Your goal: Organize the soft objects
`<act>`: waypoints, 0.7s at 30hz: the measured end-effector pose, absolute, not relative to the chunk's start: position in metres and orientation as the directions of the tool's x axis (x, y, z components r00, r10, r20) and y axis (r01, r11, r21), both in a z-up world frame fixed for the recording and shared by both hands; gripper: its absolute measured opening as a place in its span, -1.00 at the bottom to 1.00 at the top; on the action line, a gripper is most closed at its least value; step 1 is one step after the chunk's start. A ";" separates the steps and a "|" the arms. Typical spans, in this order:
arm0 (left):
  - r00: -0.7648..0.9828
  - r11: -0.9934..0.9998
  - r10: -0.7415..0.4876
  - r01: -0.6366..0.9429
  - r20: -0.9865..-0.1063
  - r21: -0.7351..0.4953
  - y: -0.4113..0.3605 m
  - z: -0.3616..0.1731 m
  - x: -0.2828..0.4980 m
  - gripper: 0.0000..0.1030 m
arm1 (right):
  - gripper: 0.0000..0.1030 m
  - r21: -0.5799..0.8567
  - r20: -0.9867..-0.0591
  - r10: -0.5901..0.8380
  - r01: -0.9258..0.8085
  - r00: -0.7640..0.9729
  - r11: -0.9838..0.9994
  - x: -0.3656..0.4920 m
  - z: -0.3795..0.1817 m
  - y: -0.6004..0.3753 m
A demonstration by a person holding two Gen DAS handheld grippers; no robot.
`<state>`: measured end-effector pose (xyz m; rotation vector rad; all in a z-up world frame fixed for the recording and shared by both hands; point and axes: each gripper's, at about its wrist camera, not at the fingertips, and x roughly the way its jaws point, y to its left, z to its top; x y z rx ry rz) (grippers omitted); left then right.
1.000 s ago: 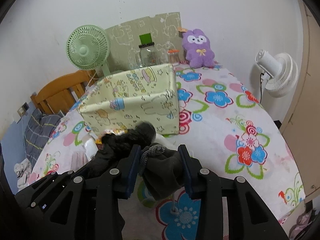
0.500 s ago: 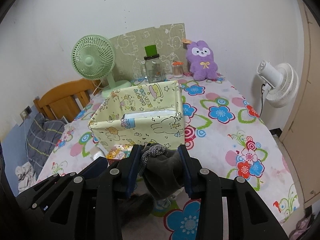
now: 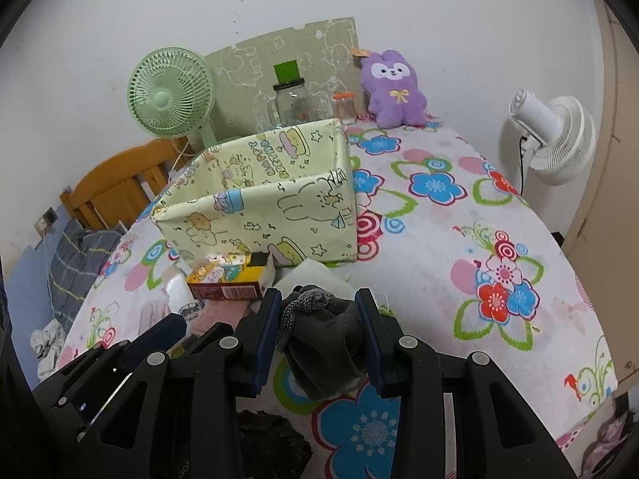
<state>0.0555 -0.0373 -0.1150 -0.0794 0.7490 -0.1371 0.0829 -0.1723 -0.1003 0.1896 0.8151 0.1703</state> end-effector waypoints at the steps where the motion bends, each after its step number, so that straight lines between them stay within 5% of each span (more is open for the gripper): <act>1: 0.724 0.988 -0.153 0.097 -0.672 -0.119 -0.038 -0.115 0.055 -0.10 | -0.20 0.234 -0.705 0.224 -0.077 0.673 0.969 0.083 -0.101 -0.173; 4: 0.732 0.988 -0.156 0.103 -0.663 -0.117 -0.038 -0.114 0.051 0.17 | -0.20 0.235 -0.702 0.220 -0.071 0.677 0.969 0.082 -0.101 -0.177; 21: 0.743 0.985 -0.168 0.112 -0.648 -0.127 -0.046 -0.119 0.029 0.44 | -0.21 0.222 -0.694 0.200 -0.060 0.691 0.973 0.060 -0.103 -0.189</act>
